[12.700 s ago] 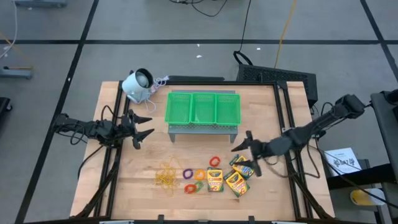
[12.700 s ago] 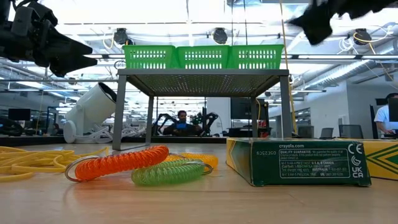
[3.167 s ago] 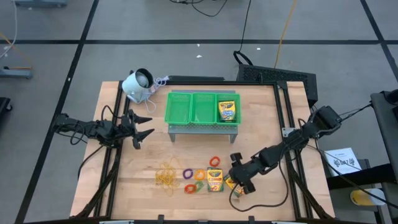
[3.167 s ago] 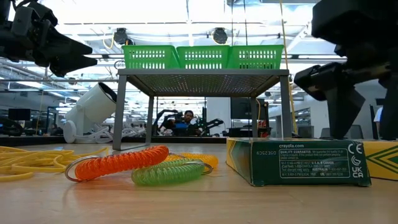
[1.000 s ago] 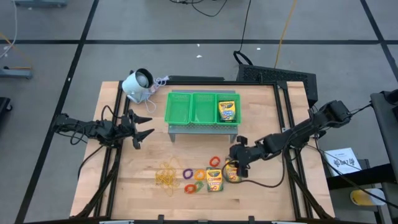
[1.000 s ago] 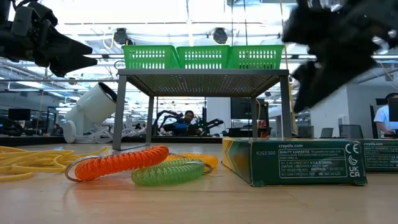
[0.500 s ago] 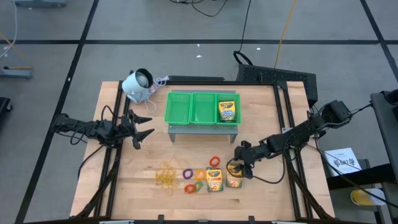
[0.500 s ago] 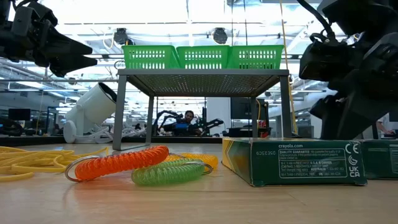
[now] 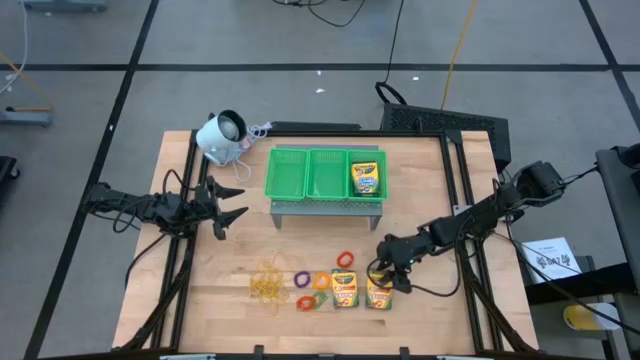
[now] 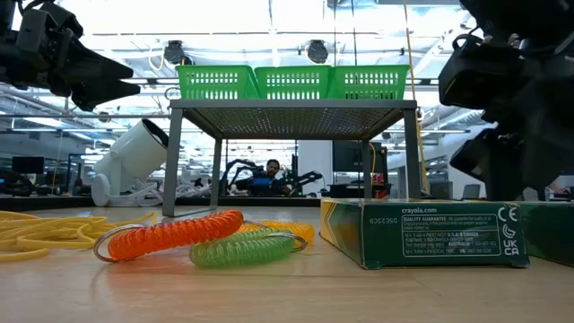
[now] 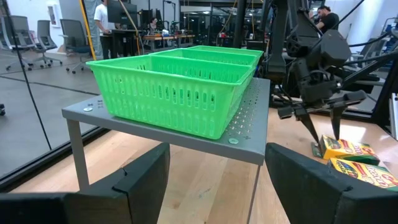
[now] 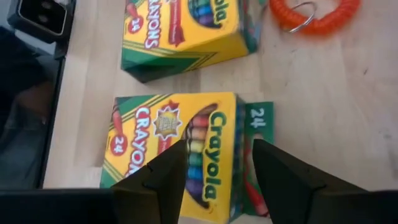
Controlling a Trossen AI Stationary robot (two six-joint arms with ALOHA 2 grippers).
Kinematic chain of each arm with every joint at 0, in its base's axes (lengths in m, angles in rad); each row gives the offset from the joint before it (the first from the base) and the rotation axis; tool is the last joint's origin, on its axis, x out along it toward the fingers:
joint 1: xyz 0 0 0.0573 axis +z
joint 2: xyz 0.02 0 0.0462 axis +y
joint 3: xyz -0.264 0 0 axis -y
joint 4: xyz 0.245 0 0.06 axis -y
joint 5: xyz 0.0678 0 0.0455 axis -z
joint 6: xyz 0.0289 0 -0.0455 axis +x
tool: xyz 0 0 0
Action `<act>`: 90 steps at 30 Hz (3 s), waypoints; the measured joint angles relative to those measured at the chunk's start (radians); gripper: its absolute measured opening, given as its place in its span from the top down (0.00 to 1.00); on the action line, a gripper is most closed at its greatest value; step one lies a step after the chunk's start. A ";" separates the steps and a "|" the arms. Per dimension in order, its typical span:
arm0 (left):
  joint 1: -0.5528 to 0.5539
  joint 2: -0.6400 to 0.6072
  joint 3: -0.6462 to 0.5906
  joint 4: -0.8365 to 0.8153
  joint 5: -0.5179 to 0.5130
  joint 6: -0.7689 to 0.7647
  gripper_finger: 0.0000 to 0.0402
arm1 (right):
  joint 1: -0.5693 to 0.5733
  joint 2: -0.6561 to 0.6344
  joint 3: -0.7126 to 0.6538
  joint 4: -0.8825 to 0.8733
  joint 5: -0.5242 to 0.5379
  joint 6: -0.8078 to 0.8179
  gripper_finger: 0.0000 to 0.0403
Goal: Pick & Place Office Desk Supplies
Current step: Stack the right yellow crayon box on the yellow crayon box in the right green basket
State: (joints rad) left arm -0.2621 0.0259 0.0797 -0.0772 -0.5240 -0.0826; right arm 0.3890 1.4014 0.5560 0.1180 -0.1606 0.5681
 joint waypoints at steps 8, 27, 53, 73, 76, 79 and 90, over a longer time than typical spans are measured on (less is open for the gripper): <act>0.000 0.000 0.000 0.000 0.000 0.000 0.33 | 0.037 0.035 0.001 -0.017 0.029 0.041 0.58; 0.000 0.000 0.000 0.000 0.000 0.000 0.33 | 0.052 0.129 0.003 -0.020 0.088 -0.067 0.99; 0.000 0.000 0.000 0.000 0.000 0.000 0.33 | 0.054 -0.199 -0.002 0.089 0.385 -0.376 1.00; 0.000 0.000 0.000 0.000 0.000 0.000 0.33 | 0.000 -0.397 0.000 0.250 0.392 -0.556 1.00; 0.000 0.000 0.000 0.000 0.000 0.000 0.33 | -0.056 -0.440 0.016 0.256 0.343 -0.583 1.00; 0.000 0.000 0.000 0.000 0.000 0.000 0.33 | -0.132 -0.468 0.061 0.207 0.271 -0.582 1.00; 0.000 0.000 0.000 0.000 0.000 0.000 0.33 | -0.423 -0.454 0.329 -0.106 0.026 -0.644 1.00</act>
State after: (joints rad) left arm -0.2621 0.0261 0.0798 -0.0772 -0.5240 -0.0826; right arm -0.0336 0.9474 0.8848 0.0121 -0.1350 -0.0764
